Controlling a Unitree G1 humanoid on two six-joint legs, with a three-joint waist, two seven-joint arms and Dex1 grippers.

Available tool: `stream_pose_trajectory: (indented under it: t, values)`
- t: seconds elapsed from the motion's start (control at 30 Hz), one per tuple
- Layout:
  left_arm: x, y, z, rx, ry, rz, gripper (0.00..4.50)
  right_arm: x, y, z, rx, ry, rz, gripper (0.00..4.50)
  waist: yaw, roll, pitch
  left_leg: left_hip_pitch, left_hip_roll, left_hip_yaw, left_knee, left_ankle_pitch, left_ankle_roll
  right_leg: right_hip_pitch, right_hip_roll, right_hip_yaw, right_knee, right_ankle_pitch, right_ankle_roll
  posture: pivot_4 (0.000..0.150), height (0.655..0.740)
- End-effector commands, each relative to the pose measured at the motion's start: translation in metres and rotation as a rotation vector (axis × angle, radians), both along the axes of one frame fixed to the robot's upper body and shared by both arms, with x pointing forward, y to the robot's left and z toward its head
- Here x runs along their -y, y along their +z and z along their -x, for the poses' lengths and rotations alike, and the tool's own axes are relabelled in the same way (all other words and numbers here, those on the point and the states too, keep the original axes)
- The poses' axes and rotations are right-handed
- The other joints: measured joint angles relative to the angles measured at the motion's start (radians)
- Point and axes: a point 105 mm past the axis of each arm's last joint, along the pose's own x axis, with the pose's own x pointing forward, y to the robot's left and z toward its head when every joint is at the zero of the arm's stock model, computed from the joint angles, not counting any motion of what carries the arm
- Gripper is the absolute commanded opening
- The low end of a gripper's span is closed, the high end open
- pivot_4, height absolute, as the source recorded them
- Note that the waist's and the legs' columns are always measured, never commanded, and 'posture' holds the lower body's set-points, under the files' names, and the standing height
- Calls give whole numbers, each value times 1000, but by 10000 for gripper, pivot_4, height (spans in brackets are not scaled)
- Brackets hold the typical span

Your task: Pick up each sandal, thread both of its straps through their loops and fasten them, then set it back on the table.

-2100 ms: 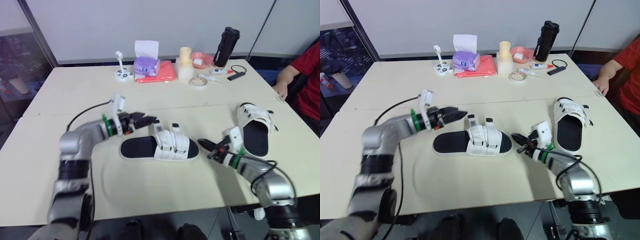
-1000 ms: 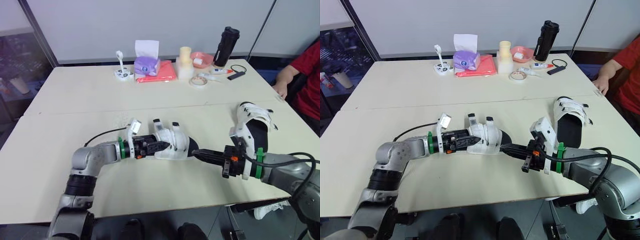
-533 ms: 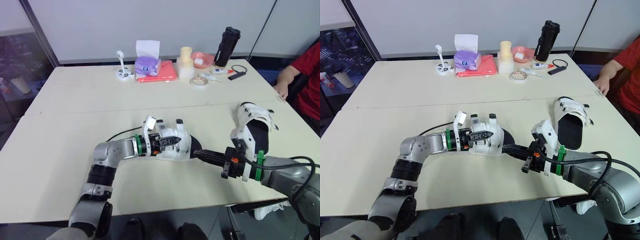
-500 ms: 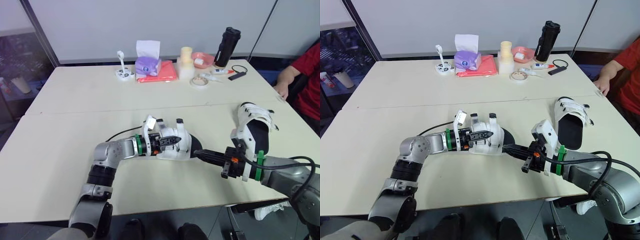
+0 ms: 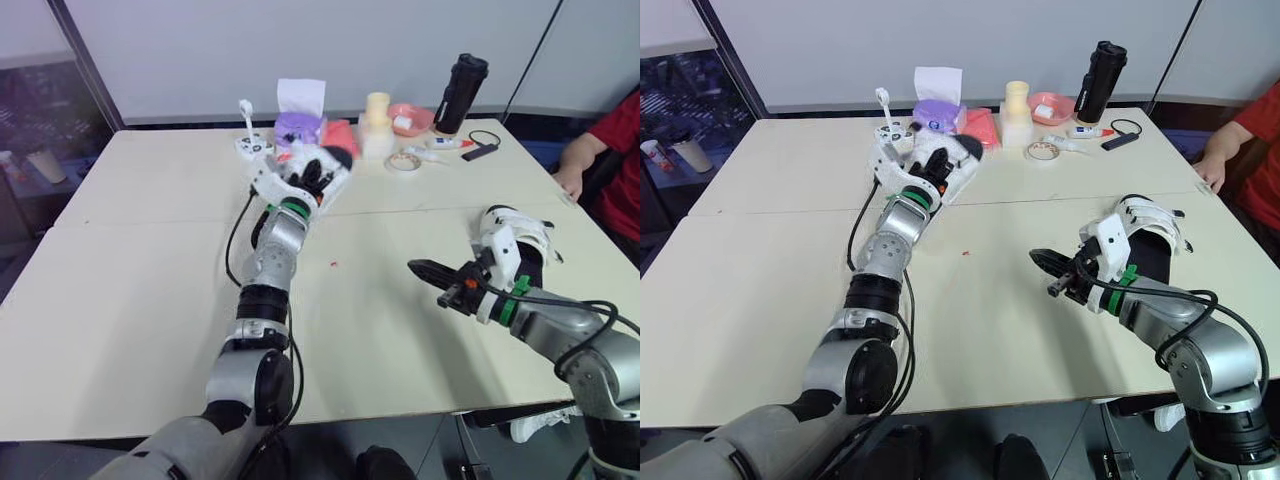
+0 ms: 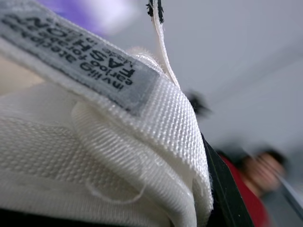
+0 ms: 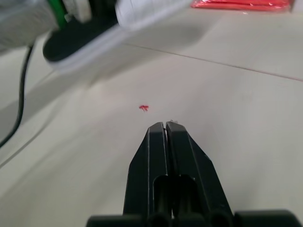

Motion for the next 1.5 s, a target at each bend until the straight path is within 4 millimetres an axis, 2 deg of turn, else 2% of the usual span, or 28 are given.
stream_pose_trajectory:
  t: [0.03, 0.23, 0.37, 0.53, 0.57, 0.63, 0.67, 0.7, 0.8, 0.87, 0.97, 1.03, 1.13, 1.2, 1.3, 1.37, 1.5]
  values:
    - [46, 5, 4, -48, -16, 102, 317, -3, 9, 1, 54, 5, 5, 0, 8, -1, 1, -1, -1, 0, 1, 0, 1, 0, 0, 0, 0, 0, 1, 1500, 7400]
    - [54, -28, 6, -134, -20, 66, 317, -6, 4, 9, 42, 17, 13, 0, 18, -1, 1, -3, -2, 1, 3, -1, 2, -1, -1, 0, 0, 0, 2, 1500, 7400]
    - [48, -40, 5, -137, -16, -5, 17215, -7, 1, 10, 36, 19, 17, 0, 15, -1, 1, -2, -2, 1, 3, -1, 2, -2, -1, 0, 3, 0, 2, 1500, 7400]
    - [36, -45, 3, -159, 10, -41, 43036, -9, -2, 10, 26, 33, 17, 0, 16, -1, 0, -2, -2, 1, 3, -1, 2, -2, -1, 1, 3, 0, 2, 1500, 7400]
    - [37, -48, 3, -179, -6, -57, 44609, -10, -2, 10, 23, 37, 16, 0, 15, -1, 0, -1, -2, 1, 3, -1, 2, -1, -1, 1, 3, 0, 2, 1500, 7400]
    - [43, -54, 5, -273, -92, -70, 44609, -11, -4, 10, 18, 45, 20, 0, 14, 0, 0, 0, -2, 1, 3, -1, 2, 0, -1, 1, 4, 0, 2, 1500, 7400]
    - [45, -54, 7, -299, -145, -130, 44609, -12, -4, 10, 15, 50, 24, 0, 12, 0, 0, 0, -2, 0, 3, -1, 2, 0, -1, 1, 4, 0, 2, 1500, 7400]
    - [41, -51, 11, -322, -182, -161, 44609, -11, -5, 10, 11, 53, 26, 0, 10, 0, 0, 0, -2, 0, 3, -1, 2, 0, -1, 1, 4, 0, 2, 1500, 7400]
    - [22, -44, 29, -324, -232, -339, 44609, -10, -8, 10, 2, 55, 32, 0, -8, 0, 0, 1, -2, 0, 3, -1, 2, 0, -1, 1, 5, 0, 3, 1500, 7400]
    - [2, -48, 45, -343, -254, -488, 44609, -9, -9, 9, 0, 56, 36, 0, -14, 1, 0, 1, -1, 0, 3, -1, 2, 0, -1, 1, 5, 0, 3, 1500, 7400]
    - [-19, -46, 65, -337, -267, -611, 44609, -8, -10, 8, 1, 58, 32, 0, -24, 2, -1, 2, -1, 0, 3, -1, 1, 0, 0, 2, 8, 0, 3, 1500, 7400]
    - [-32, -33, 76, -258, -273, -707, 44609, -5, -10, 7, 1, 56, 32, 0, -32, 2, -1, 3, -1, 0, 3, 0, 0, 0, 0, 2, 9, 0, 2, 1500, 7400]
    - [-37, -19, 90, -144, -320, -819, 44609, -1, -11, 6, 0, 54, 34, 0, -31, 2, -1, 3, -1, 0, 4, 1, -1, -1, 0, 3, 12, 0, 2, 1500, 7400]
    - [-42, 1, 101, 57, -359, -1034, 44609, 6, -11, 5, -3, 52, 47, 0, -27, 2, -1, 3, -1, 0, 4, 1, -1, -1, 0, 2, 13, 0, 2, 1500, 7400]
    - [-51, 6, 118, 227, -468, -1244, 44609, 15, -12, 4, -8, 56, 69, 0, -31, 3, -1, 3, -1, 1, 4, 1, -1, -1, 0, 4, 12, 0, 2, 1500, 7400]
    - [-65, -5, 127, 220, -538, -1266, 44609, 19, -11, 5, -14, 68, 75, 0, -30, 5, -2, 3, -1, 2, 3, 1, -1, -1, 0, 4, 11, 0, 1, 1500, 7400]
    - [-82, -22, 146, 185, -604, -1163, 44609, 21, -13, 9, -39, 107, 66, 0, -31, 4, -1, 4, 1, 2, 2, 0, -1, -1, 0, 4, 11, -1, 0, 1500, 7400]
